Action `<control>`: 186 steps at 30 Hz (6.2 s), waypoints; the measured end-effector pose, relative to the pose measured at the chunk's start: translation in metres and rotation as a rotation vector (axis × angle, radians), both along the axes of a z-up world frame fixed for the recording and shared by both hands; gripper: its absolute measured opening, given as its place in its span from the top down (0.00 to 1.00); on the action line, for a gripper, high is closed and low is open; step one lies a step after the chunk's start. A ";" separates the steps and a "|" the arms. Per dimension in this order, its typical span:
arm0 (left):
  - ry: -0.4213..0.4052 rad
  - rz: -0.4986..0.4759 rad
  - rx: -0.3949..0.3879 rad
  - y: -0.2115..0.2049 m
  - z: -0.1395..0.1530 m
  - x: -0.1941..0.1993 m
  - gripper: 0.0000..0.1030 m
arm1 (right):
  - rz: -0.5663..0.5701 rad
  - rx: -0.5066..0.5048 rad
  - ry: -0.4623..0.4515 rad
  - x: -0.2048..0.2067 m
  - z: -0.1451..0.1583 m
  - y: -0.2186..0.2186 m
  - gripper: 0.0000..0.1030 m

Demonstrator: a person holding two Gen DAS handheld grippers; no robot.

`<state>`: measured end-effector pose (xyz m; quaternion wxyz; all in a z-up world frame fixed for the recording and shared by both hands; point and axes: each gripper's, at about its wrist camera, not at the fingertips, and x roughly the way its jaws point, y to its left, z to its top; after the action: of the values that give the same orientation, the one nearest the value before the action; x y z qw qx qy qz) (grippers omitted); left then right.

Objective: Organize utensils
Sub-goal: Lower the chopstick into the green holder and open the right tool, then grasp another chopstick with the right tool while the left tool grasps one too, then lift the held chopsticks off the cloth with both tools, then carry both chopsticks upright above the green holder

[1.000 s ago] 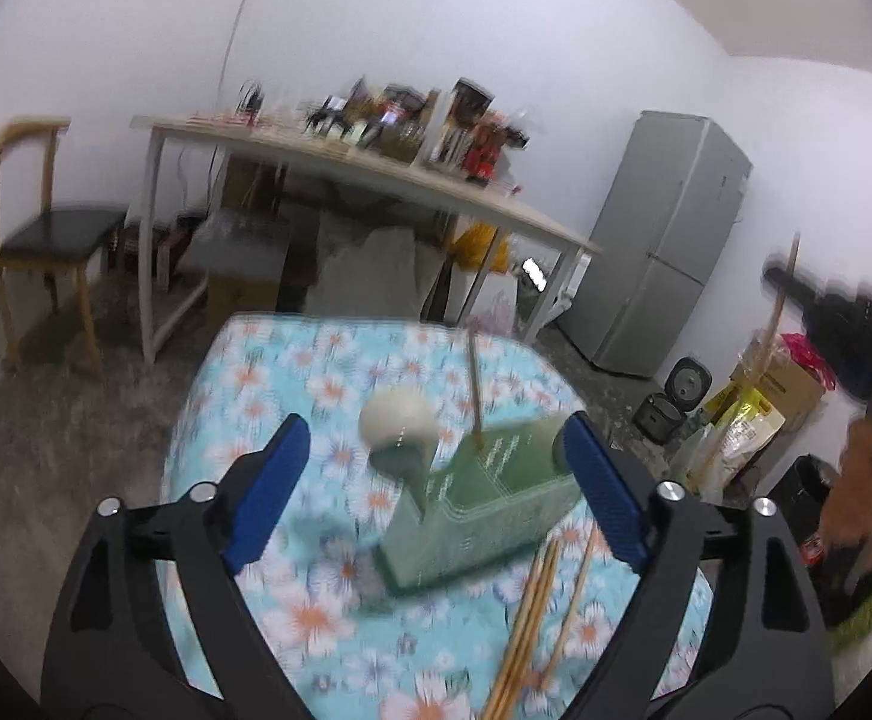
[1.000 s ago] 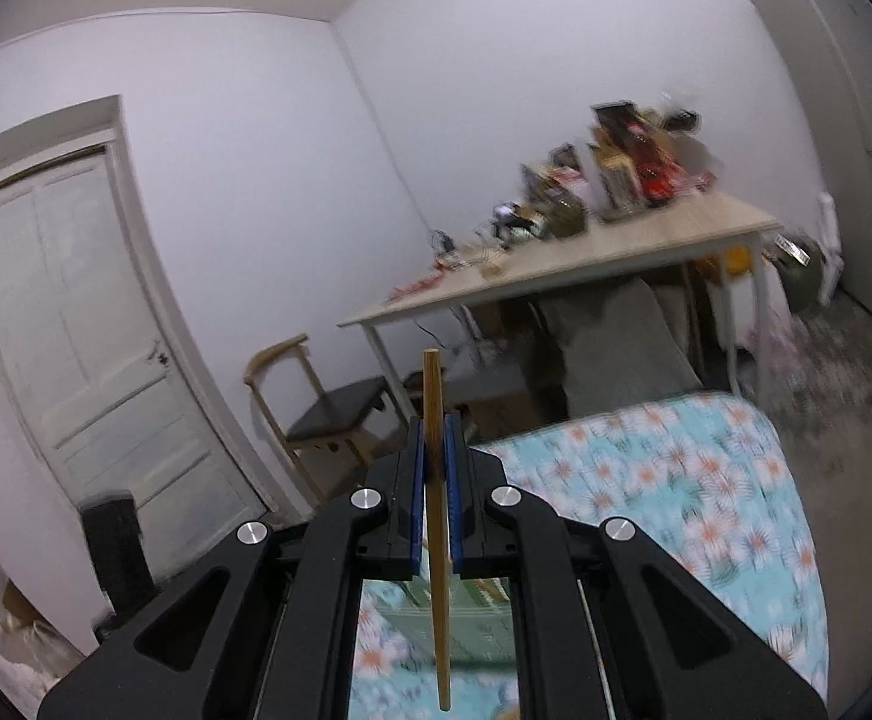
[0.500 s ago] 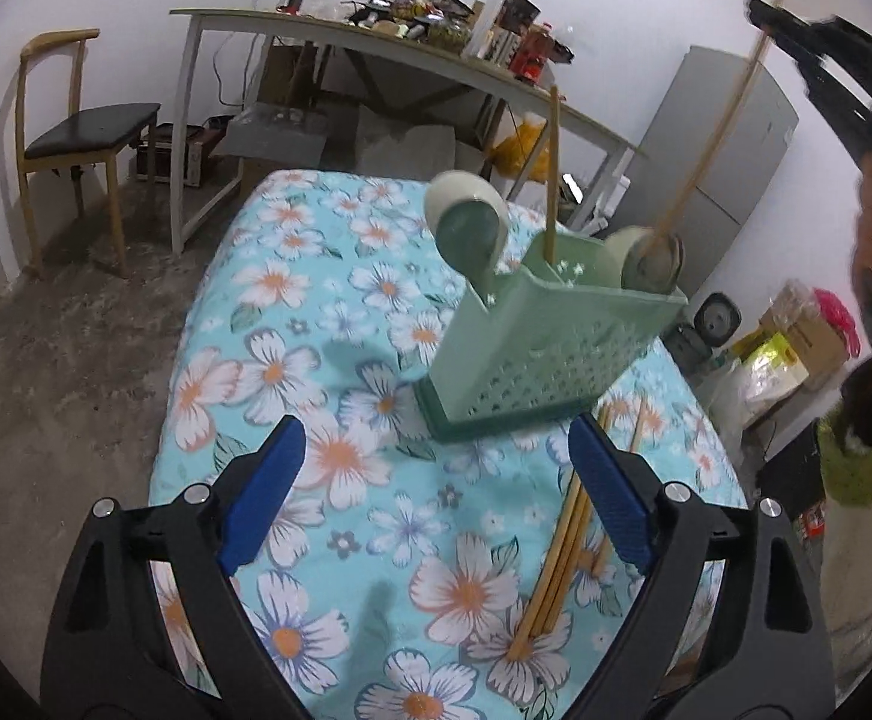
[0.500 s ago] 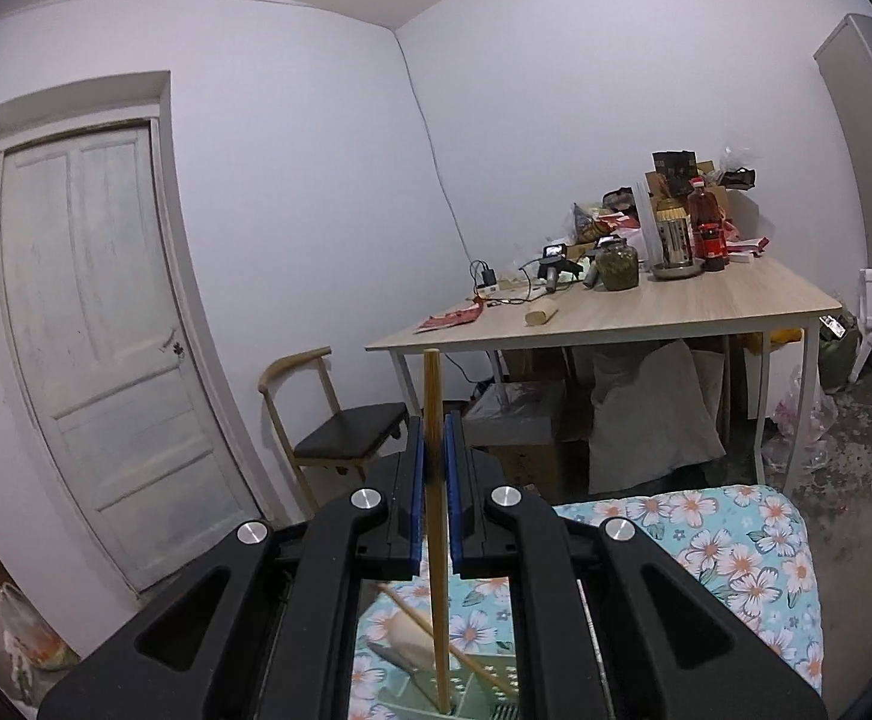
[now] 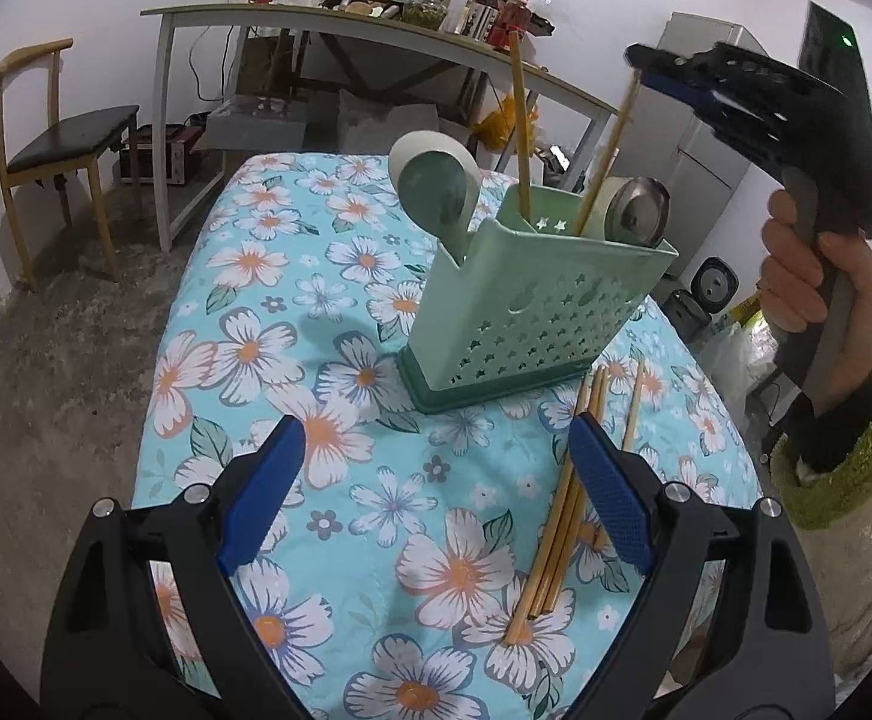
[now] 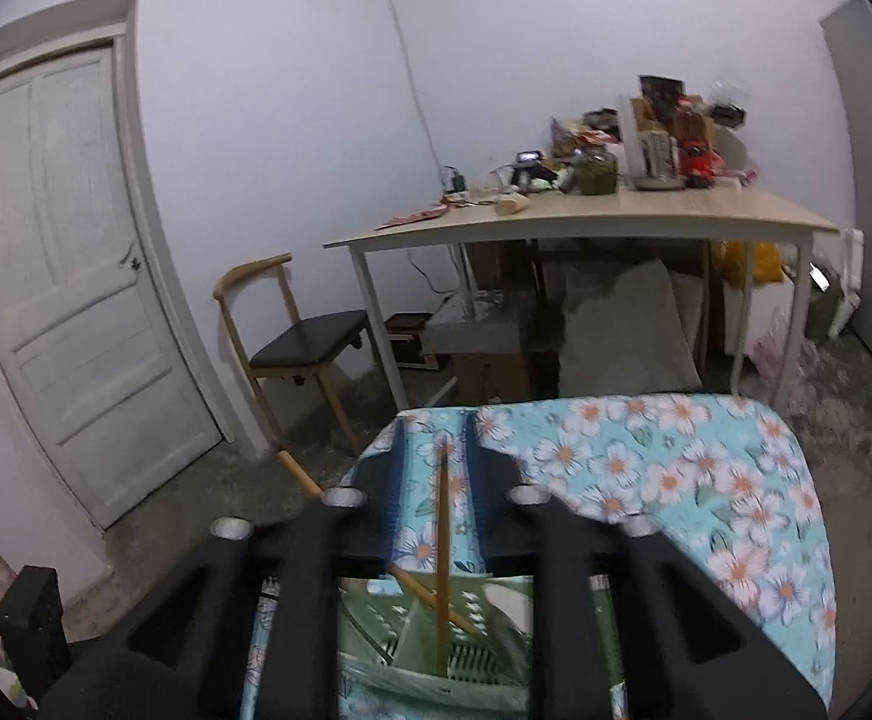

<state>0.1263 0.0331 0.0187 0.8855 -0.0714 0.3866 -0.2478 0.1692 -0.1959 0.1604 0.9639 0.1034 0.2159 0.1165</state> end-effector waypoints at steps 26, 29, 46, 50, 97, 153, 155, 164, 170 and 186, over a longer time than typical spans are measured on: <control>0.050 -0.143 -0.005 -0.031 -0.014 0.002 0.08 | -0.187 0.420 0.446 -0.132 -0.159 -0.093 0.54; 0.061 -0.153 0.009 -0.035 -0.016 0.001 0.08 | -0.165 0.482 0.516 -0.126 -0.187 -0.082 0.58; 0.041 -0.151 0.092 -0.043 -0.020 -0.005 0.08 | -0.219 0.521 0.643 -0.088 -0.244 -0.063 0.87; 0.039 -0.157 0.119 -0.049 -0.023 -0.003 0.08 | -0.220 0.550 0.641 -0.092 -0.244 -0.072 0.90; 0.303 -0.398 0.064 -0.106 -0.070 0.025 0.95 | -0.266 0.602 0.636 -0.138 -0.246 -0.099 0.90; 0.157 -0.354 0.338 -0.140 -0.076 0.053 0.85 | -0.350 0.370 0.621 -0.080 -0.225 -0.116 0.85; 0.151 -0.345 0.330 -0.141 -0.077 0.053 0.87 | -0.355 0.381 0.618 -0.081 -0.226 -0.118 0.89; 0.142 -0.312 0.264 -0.124 -0.064 0.052 0.95 | -0.334 0.444 0.557 -0.095 -0.209 -0.120 0.92; 0.098 -0.309 0.171 -0.101 -0.021 0.038 0.95 | -0.297 0.457 0.466 -0.111 -0.173 -0.117 0.94; -0.164 -0.279 -0.059 -0.039 0.126 0.005 0.95 | -0.250 0.384 0.258 -0.144 -0.090 -0.101 0.94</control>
<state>0.1311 -0.0062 0.1449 0.8686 -0.0224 0.3118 -0.3844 0.0248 -0.2970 0.0700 0.8980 0.3245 0.2963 0.0214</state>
